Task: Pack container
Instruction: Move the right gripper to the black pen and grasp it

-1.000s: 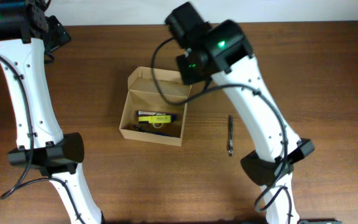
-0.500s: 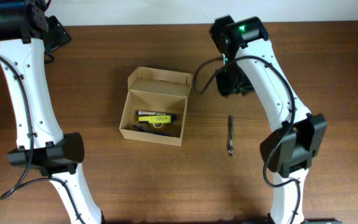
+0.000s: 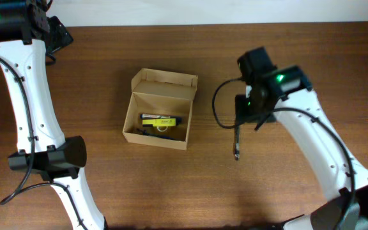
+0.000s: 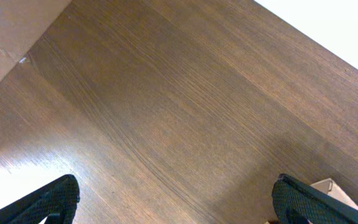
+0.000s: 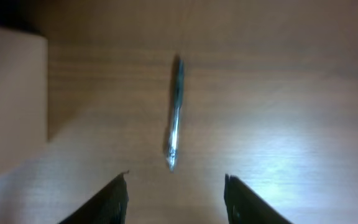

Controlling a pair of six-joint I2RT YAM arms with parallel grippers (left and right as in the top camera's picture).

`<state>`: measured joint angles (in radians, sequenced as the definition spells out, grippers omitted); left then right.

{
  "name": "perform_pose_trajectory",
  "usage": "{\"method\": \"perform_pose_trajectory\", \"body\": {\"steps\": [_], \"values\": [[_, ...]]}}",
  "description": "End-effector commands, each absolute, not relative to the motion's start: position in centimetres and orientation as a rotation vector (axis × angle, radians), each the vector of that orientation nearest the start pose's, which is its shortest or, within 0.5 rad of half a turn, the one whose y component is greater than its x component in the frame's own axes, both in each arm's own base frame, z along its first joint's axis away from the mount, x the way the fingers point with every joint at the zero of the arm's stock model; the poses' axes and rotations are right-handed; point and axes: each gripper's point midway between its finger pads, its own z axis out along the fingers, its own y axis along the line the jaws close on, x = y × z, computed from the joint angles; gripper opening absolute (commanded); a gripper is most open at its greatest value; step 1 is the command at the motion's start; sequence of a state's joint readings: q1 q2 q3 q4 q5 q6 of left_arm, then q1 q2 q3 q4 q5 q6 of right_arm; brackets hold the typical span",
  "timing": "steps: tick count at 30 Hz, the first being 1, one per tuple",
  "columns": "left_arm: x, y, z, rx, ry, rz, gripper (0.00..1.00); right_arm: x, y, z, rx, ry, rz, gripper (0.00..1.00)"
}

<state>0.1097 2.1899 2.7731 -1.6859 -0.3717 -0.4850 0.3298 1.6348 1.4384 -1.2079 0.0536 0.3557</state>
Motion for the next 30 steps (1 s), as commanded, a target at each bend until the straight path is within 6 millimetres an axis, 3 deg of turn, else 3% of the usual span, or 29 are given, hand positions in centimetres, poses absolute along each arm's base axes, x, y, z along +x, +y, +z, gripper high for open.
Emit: {"method": "perform_pose_trajectory", "body": {"steps": [1, 4, 7, 21, 30], "values": [[43.4, 11.4, 32.0, -0.857, 2.413, 0.366, 1.0, 28.4, 10.3, 9.0, 0.244, 3.097, 0.064, 0.5], [43.4, 11.4, 32.0, -0.857, 2.413, 0.366, 1.0, 27.3, 9.9, 6.0, 0.33, 3.111, 0.05, 0.5], [43.4, 11.4, 32.0, -0.857, 2.413, 0.366, 1.0, 26.9, 9.4, 4.6, 0.329, 3.106, 0.022, 0.49], [43.4, 11.4, 32.0, -0.857, 2.413, 0.366, 1.0, 29.1, 9.2, 2.8, 0.423, 2.994, 0.013, 0.5], [43.4, 11.4, 32.0, -0.857, 2.413, 0.366, 1.0, 29.1, 8.5, 1.2, 0.42, 3.017, -0.07, 0.5]]}}
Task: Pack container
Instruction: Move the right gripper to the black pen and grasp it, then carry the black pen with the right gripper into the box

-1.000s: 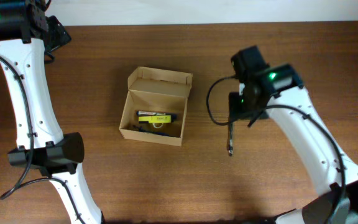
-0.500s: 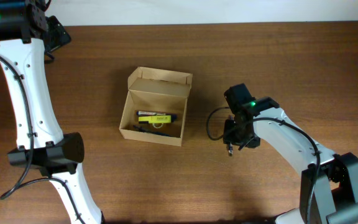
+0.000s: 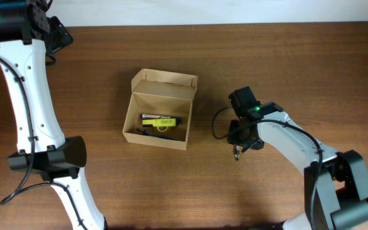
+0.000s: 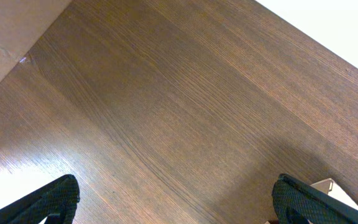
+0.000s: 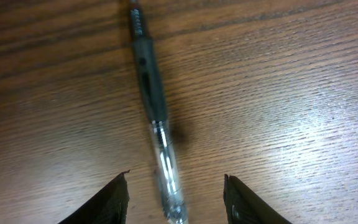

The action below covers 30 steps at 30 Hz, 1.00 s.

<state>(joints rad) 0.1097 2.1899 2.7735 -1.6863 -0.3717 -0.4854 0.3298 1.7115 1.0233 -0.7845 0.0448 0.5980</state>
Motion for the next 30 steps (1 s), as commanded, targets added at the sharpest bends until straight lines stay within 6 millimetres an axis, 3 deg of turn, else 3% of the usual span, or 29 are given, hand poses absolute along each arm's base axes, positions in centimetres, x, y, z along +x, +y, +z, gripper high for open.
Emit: {"method": "perform_pose_trajectory", "body": {"steps": [1, 10, 22, 27, 29, 30], "values": [[43.4, 11.4, 32.0, -0.857, 2.413, 0.365, 1.0, 29.0, 8.5, 1.0, 0.413, 3.023, -0.076, 0.5], [43.4, 11.4, 32.0, -0.857, 2.413, 0.366, 1.0, 28.9, 8.5, 0.4, 0.23, 3.06, -0.092, 0.43], [43.4, 11.4, 32.0, -0.857, 2.413, 0.366, 1.0, 28.3, 8.3, -1.2, 0.182, 3.117, -0.128, 0.42], [43.4, 11.4, 32.0, -0.857, 2.413, 0.366, 1.0, 28.3, 8.7, -1.7, 0.156, 3.13, -0.096, 0.27], [43.4, 11.4, 32.0, -0.857, 2.413, 0.366, 1.0, 28.6, 8.9, -1.7, 0.142, 3.123, -0.073, 0.07], [43.4, 11.4, 32.0, -0.857, 2.413, 0.366, 1.0, 28.7, 9.0, -1.7, 0.142, 3.119, -0.069, 0.04]]}}
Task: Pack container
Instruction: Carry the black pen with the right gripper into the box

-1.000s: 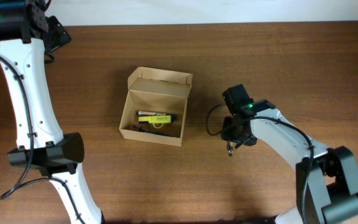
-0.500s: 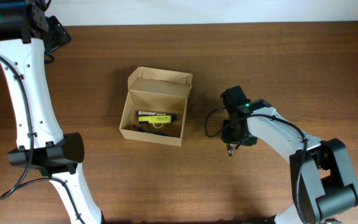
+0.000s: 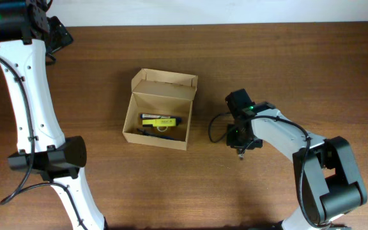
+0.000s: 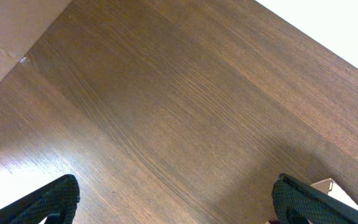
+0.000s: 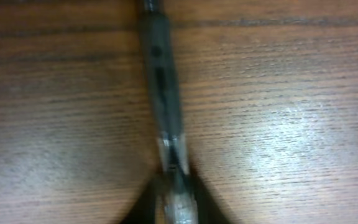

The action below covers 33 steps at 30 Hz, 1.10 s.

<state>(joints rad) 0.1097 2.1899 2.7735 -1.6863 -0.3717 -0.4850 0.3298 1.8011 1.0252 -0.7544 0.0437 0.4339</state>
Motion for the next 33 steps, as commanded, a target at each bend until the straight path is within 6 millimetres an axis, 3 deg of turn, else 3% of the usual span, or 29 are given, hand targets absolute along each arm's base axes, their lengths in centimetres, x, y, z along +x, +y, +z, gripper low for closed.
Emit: {"method": "perform_pose_trajectory", "body": {"steps": [1, 4, 8, 15, 18, 21, 26, 33], "values": [[43.4, 11.4, 32.0, -0.857, 2.413, 0.366, 1.0, 28.8, 9.2, -1.7, 0.141, 3.116, -0.056, 0.04], [43.4, 11.4, 32.0, -0.857, 2.413, 0.365, 1.0, 29.6, 9.6, -1.0, 0.092, 3.1, -0.033, 0.03], [43.4, 11.4, 32.0, -0.857, 2.413, 0.366, 1.0, 32.7, 10.0, 2.8, 0.05, 3.015, 0.006, 0.03], [43.4, 11.4, 32.0, -0.857, 2.413, 0.366, 1.0, 39.0, 11.4, 15.1, -0.247, 2.774, 0.053, 0.04], [43.4, 11.4, 32.0, -0.857, 2.413, 0.366, 1.0, 39.9, 13.2, 20.3, -0.52, 2.649, 0.037, 0.03], [43.4, 11.4, 32.0, -0.857, 2.413, 0.366, 1.0, 39.6, 15.5, 23.5, -0.839, 2.507, -0.005, 0.04], [43.4, 11.4, 32.0, -0.857, 2.413, 0.365, 1.0, 38.3, 19.8, 25.2, -1.254, 2.281, -0.056, 0.03], [43.4, 11.4, 32.0, -0.857, 2.413, 0.366, 1.0, 36.2, 26.2, 23.4, -1.686, 2.006, -0.089, 0.03]]}}
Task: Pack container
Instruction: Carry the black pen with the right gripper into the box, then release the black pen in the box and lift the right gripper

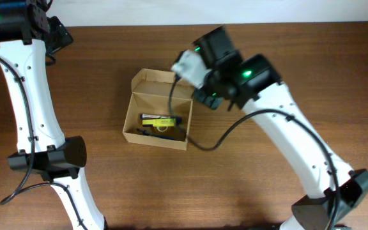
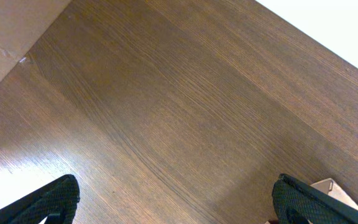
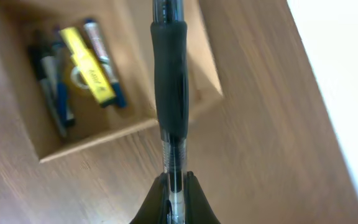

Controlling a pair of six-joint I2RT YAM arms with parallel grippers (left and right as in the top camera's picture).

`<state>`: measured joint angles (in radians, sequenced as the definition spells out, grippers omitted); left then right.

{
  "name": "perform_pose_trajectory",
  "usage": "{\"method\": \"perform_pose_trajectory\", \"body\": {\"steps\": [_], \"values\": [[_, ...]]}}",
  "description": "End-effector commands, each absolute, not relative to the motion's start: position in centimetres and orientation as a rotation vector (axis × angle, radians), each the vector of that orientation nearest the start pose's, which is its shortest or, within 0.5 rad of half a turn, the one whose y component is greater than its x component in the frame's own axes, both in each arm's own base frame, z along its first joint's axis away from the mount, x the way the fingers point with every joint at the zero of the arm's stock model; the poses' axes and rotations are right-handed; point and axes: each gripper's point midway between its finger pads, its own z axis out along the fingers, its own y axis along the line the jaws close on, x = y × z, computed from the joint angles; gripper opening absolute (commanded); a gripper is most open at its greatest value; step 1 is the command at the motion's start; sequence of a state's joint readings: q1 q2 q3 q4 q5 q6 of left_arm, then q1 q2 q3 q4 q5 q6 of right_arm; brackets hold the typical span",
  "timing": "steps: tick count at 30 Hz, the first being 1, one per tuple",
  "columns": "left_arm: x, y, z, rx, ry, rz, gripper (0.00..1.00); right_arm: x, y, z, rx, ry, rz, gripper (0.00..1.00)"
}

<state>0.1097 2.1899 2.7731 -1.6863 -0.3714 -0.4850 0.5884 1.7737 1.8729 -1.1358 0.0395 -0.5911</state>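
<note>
The open cardboard box [image 1: 158,118] sits left of the table's middle, holding a yellow highlighter [image 1: 158,121] and dark pens. In the right wrist view the box [image 3: 104,81] lies below, up and to the left. My right gripper [image 3: 174,190] is shut on a clear pen with a black grip [image 3: 169,93], raised high beside the box's right flap. In the overhead view the right arm [image 1: 235,73] hangs over the box's back right corner and the pen itself is hidden. My left gripper [image 2: 176,205] stands open over bare wood at the far left, with nothing between its fingers.
A corner of the box flap [image 2: 328,185] peeks in at the lower right of the left wrist view. The table's back edge [image 1: 235,24] meets a white wall. The right arm's cable [image 1: 190,137] loops over the box's right wall.
My right gripper, then shut on the pen down on the table right of the box, has risen with it. It now hangs beside the box's back right corner. The left arm has not moved.
My right gripper first stood open above the pen lying on the table right of the box. It was then low with its fingers on both sides of the pen, then shut on it. Now the pen is held high next to the box.
</note>
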Motion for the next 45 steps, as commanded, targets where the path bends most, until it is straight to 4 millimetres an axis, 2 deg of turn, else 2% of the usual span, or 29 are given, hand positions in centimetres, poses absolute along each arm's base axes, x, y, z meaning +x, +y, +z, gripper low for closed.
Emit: {"method": "perform_pose_trajectory", "body": {"steps": [1, 5, 9, 16, 23, 24, 25, 26, 27, 30, 32, 35, 40, 42, 45], "values": [[43.4, 11.4, 32.0, -0.857, 2.413, 0.366, 1.0, 36.1, 27.0, 23.0, -1.712, 1.983, -0.087, 0.04], [43.4, 11.4, 32.0, -0.857, 2.413, 0.366, 1.0, 35.7, 30.0, 20.3, -1.788, 1.958, -0.061, 0.04], [43.4, 11.4, 32.0, -0.857, 2.413, 0.366, 1.0, 35.1, 31.6, 16.2, -1.88, 1.999, -0.049, 0.04], [43.4, 11.4, 32.0, -0.857, 2.413, 0.366, 1.0, 34.2, 32.0, 9.5, -1.941, 2.176, 0.023, 0.04], [43.4, 11.4, 32.0, -0.857, 2.413, 0.366, 1.0, 34.0, 32.2, 6.1, -1.943, 2.259, 0.038, 0.04], [43.4, 11.4, 32.0, -0.857, 2.413, 0.365, 1.0, 34.0, 32.2, 5.9, -1.933, 2.272, 0.034, 0.09], [43.4, 11.4, 32.0, -0.857, 2.413, 0.366, 1.0, 34.0, 32.1, 5.9, -1.921, 2.284, 0.035, 0.39], [43.4, 11.4, 32.0, -0.857, 2.413, 0.366, 1.0, 34.0, 32.1, 5.9, -1.921, 2.285, 0.036, 0.52], [43.4, 11.4, 32.0, -0.857, 2.413, 0.366, 1.0, 34.0, 32.1, 5.9, -1.923, 2.285, 0.034, 0.56], [43.4, 11.4, 32.0, -0.857, 2.413, 0.366, 1.0, 34.2, 32.0, 7.0, -1.915, 2.268, -0.011, 0.57], [43.4, 11.4, 32.0, -0.857, 2.413, 0.366, 1.0, 34.6, 31.9, 8.6, -1.853, 2.281, -0.04, 0.58], [43.4, 11.4, 32.0, -0.857, 2.413, 0.366, 1.0, 35.6, 32.1, 12.9, -1.661, 2.305, -0.048, 0.58], [43.4, 11.4, 32.0, -0.857, 2.413, 0.366, 1.0, 37.3, 31.9, 22.8, -1.251, 2.307, 0.031, 0.58], [43.4, 11.4, 32.0, -0.857, 2.413, 0.365, 1.0, 38.1, 30.8, 27.1, -1.051, 2.304, 0.091, 0.52], [43.5, 11.2, 31.9, -0.859, 2.415, 0.348, 1.0, 39.4, 28.2, 31.9, -0.802, 2.298, 0.174, 0.4]]}}
